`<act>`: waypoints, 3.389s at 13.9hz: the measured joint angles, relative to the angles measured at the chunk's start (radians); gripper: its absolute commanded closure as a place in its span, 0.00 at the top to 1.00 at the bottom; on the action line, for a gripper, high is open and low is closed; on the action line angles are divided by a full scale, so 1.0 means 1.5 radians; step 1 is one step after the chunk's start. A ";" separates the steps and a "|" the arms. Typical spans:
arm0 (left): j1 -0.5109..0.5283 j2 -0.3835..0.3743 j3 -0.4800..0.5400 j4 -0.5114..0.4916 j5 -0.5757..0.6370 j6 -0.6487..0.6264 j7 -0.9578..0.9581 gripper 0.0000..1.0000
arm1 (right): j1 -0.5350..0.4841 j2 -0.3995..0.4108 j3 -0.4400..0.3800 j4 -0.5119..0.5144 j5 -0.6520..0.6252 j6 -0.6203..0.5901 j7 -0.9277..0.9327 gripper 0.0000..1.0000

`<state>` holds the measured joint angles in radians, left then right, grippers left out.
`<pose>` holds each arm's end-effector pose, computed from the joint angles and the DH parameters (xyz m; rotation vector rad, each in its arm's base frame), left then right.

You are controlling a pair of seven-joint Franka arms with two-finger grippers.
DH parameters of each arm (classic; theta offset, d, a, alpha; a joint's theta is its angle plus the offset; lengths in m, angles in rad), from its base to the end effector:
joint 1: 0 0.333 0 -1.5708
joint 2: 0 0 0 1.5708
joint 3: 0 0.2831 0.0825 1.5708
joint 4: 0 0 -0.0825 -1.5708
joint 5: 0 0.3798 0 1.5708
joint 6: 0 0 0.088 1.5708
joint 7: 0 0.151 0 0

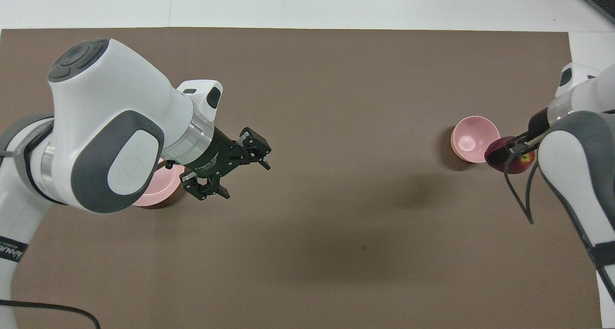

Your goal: Move apple from plate to bowl

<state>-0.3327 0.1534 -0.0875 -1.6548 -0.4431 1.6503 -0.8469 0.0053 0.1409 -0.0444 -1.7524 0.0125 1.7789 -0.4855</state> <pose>0.5051 -0.2908 0.4427 2.7289 0.6938 -0.5628 0.5776 -0.0203 0.3996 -3.0259 -0.6817 0.1690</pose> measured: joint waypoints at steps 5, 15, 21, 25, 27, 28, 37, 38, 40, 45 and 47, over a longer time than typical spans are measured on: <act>0.000 0.000 0.001 0.000 0.001 0.000 0.000 1.00 | 0.001 0.084 0.001 0.020 -0.031 0.066 -0.022 0.00; 0.005 -0.014 0.004 0.003 0.098 0.003 0.056 1.00 | 0.001 0.127 0.004 0.022 -0.072 0.110 -0.052 0.00; 0.034 -0.051 0.012 0.005 0.110 0.002 0.176 1.00 | 0.002 0.165 0.006 0.019 -0.072 0.155 -0.052 1.00; 0.043 -0.059 0.018 0.005 0.112 -0.002 0.209 1.00 | 0.010 0.168 0.006 0.022 -0.072 0.159 -0.052 1.00; 0.043 -0.059 0.018 0.005 0.113 -0.007 0.210 1.00 | 0.011 0.167 0.008 0.030 -0.072 0.160 -0.052 1.00; 0.043 -0.059 0.018 0.005 0.117 -0.007 0.210 1.00 | 0.012 0.164 0.009 0.038 -0.070 0.160 -0.046 1.00; 0.044 -0.066 0.019 0.005 0.127 -0.008 0.213 1.00 | 0.020 0.060 0.028 0.129 -0.028 0.048 0.246 1.00; 0.045 -0.066 0.021 0.005 0.127 -0.008 0.213 1.00 | 0.020 0.035 0.028 0.132 -0.013 0.019 0.249 1.00; 0.057 -0.068 0.024 0.008 0.127 -0.008 0.213 1.00 | 0.019 -0.018 0.024 0.143 0.002 -0.045 0.251 1.00; 0.086 -0.078 0.025 0.010 0.127 -0.008 0.214 1.00 | 0.014 -0.057 0.013 0.196 0.000 -0.123 0.259 1.00; 0.095 -0.078 0.025 0.010 0.127 -0.009 0.213 1.00 | 0.008 -0.057 0.013 0.200 0.000 -0.123 0.260 1.00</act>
<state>-0.1907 0.0369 -0.0499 -1.6398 -0.2527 1.6370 -0.5270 0.0175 0.0548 -0.0249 -1.4530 0.0117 1.5941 -0.0951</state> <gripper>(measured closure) 0.000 0.000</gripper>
